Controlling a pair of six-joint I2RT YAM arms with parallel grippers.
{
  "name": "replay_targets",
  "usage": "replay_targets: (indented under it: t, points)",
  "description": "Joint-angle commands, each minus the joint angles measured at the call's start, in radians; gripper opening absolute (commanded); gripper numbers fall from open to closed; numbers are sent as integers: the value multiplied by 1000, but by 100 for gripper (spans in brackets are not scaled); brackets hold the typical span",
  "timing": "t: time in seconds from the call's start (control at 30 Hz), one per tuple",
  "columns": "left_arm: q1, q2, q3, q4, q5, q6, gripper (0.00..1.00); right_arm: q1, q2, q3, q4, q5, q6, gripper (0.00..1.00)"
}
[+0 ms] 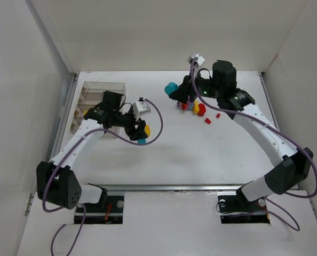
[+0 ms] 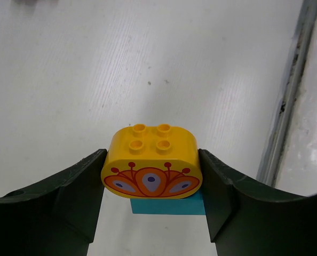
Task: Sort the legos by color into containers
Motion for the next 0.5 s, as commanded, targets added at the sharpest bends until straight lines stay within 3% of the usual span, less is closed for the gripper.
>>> replay_targets:
  t: [0.0,0.17,0.33,0.47]
  points:
    - [-1,-32,-81,70,-119,-30,0,14,22,36,70,17,72,0]
    - [-57,-22,-259,228,-404,-34,0,14,74,66,70,46,106,0]
    - [-77,23,-312,310,-467,-23,6,14,84,76,61,22,106,0]
    - [-96,81,-312,333,-503,-34,4,14,84,76,61,13,106,0]
